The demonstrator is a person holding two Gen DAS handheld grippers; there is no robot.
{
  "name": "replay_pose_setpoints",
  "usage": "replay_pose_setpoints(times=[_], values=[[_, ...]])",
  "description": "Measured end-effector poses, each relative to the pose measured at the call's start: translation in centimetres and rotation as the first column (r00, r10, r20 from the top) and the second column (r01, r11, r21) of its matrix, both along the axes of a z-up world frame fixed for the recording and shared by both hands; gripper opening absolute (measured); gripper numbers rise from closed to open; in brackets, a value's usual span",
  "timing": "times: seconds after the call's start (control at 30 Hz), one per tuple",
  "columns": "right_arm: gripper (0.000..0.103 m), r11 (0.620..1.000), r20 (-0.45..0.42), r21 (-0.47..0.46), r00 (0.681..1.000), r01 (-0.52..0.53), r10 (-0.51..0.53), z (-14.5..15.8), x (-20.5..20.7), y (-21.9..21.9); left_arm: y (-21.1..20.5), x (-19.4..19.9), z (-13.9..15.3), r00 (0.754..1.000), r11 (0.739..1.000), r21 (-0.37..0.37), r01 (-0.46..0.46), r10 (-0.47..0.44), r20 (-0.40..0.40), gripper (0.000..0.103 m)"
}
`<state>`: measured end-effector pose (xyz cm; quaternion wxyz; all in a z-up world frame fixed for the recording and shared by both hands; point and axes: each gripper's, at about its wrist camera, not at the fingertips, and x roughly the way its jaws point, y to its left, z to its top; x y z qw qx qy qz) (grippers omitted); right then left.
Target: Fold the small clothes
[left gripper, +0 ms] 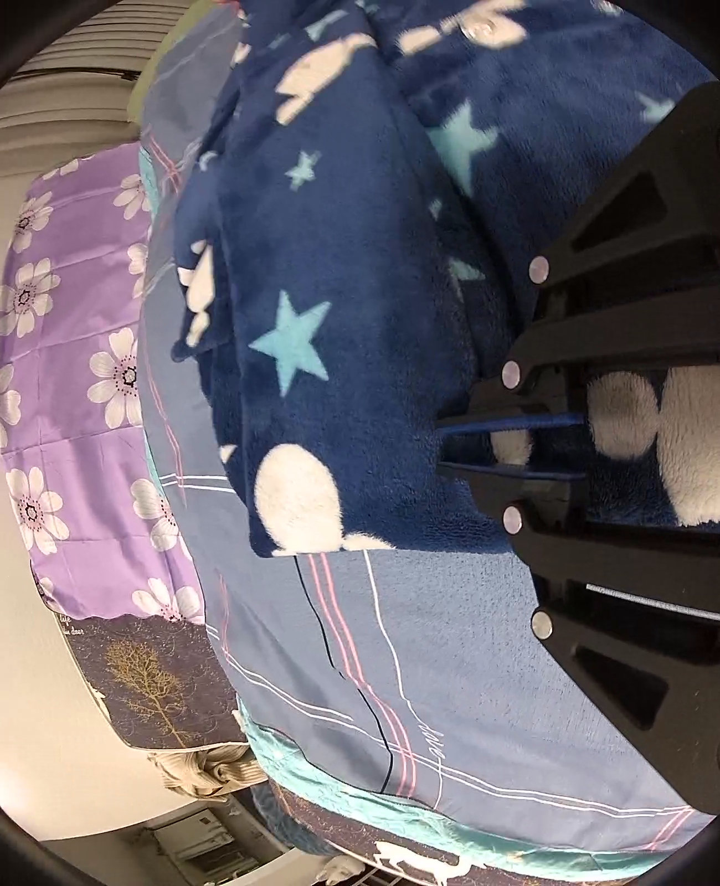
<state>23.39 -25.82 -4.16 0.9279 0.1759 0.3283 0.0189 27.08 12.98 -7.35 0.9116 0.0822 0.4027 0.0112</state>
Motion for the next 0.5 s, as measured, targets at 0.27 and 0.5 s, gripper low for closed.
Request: replay_pose_setpoints(times=[0.27, 0.5], values=[[0.055, 0.864, 0.074, 0.217, 0.875, 0.454, -0.478, 4.1, -6.4, -17.8, -2.7, -0.8, 5.7, 0.986, 0.98, -0.167, 0.113, -0.089, 0.141, 0.068], [0.057, 0.769, -0.061, 0.393, 0.849, 0.504, -0.525, 0.5, -3.9, -23.4, -5.0, 2.3, -1.7, 0.996, 0.983, -0.169, 0.072, -0.08, -0.042, 0.069]])
